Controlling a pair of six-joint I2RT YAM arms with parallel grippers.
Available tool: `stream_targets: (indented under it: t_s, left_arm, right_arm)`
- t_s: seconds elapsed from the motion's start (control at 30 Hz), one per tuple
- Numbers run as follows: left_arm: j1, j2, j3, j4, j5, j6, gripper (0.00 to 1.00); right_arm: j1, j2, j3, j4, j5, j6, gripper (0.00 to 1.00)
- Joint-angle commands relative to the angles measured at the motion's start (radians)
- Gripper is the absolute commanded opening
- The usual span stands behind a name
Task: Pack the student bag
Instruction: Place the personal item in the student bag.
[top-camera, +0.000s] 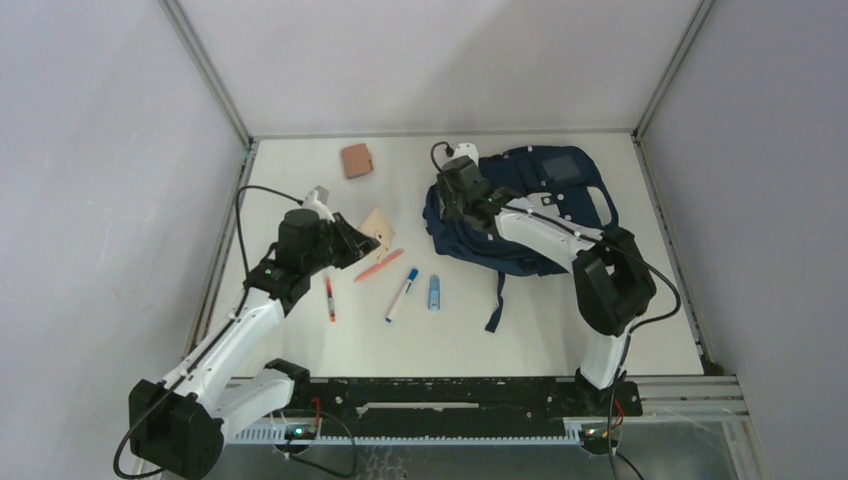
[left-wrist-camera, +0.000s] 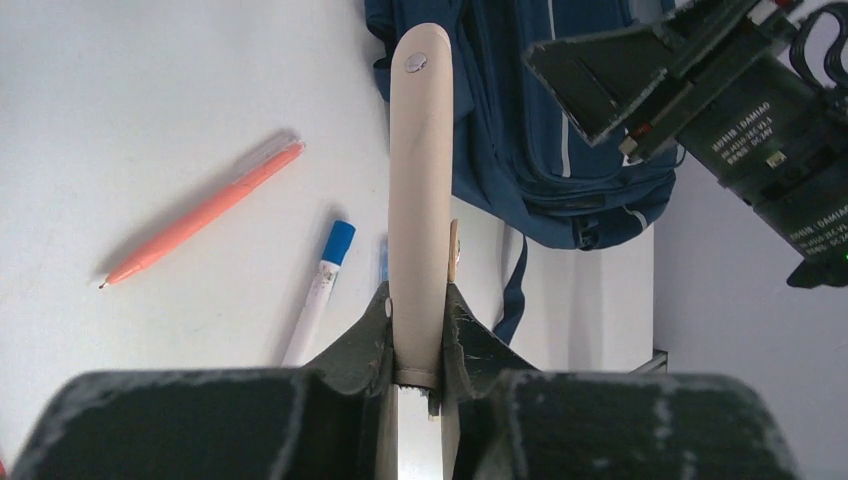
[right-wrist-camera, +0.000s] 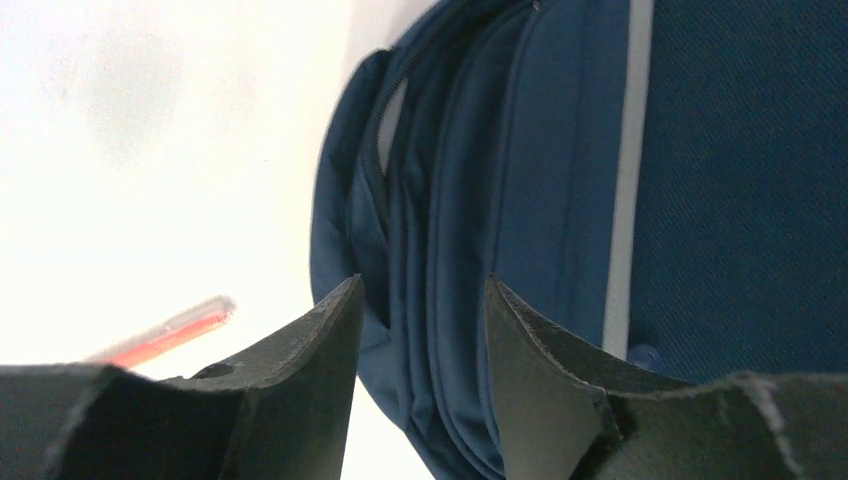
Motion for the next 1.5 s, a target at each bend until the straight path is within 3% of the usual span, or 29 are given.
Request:
stream_targets:
  t_s: [0.0,0.23,0.4,0.53,0.63,0.67,0.73,0.77,1.1,1.47]
  left_arm:
    - [0.003,-0.044,-0.026,0.014,-0.007,0.025,0.0]
    - [0.004,-0.054,-0.053,0.014,-0.003,0.023,0.0]
    - [0.004,-0.058,-0.067,0.015,-0.004,0.023,0.0]
    - [0.004,-0.054,-0.078,0.027,0.002,0.018,0.0]
    - [0.004,-0.047,-0.085,0.044,0.012,0.015,0.0]
    - [0.004,-0.044,-0.086,0.049,0.015,0.013,0.0]
    - [0.004,-0.038,-0.087,0.055,0.02,0.011,0.0]
    - [0.004,-0.037,-0.087,0.057,0.02,0.01,0.0]
    - [-0.02,0.021,0.001,0.09,0.073,0.026,0.0]
    - [-0.112,0.286,0.205,0.213,0.218,-0.023,0.0]
  right_arm:
    - [0.016,0.054,0.108,0.001,0.017,-0.046,0.55]
    - [-0.008,0.18,0.209,-0.023,0.036,-0.026,0.38]
    - [-0.035,0.258,0.256,-0.054,0.039,-0.017,0.39]
    - [-0.052,0.296,0.256,-0.066,0.022,-0.002,0.5]
    - [-0.054,0.321,0.256,-0.082,0.061,0.003,0.5]
    - [-0.052,0.321,0.254,-0.085,0.082,0.003,0.44]
    - [-0.052,0.31,0.242,-0.079,0.08,0.003,0.12]
    - [-0.055,0.299,0.238,-0.079,0.06,0.008,0.0]
    - [-0.055,-0.011,0.104,-0.024,-0.059,0.039,0.0]
    - [-0.144,-0.33,-0.068,0.025,-0.391,0.152,0.0]
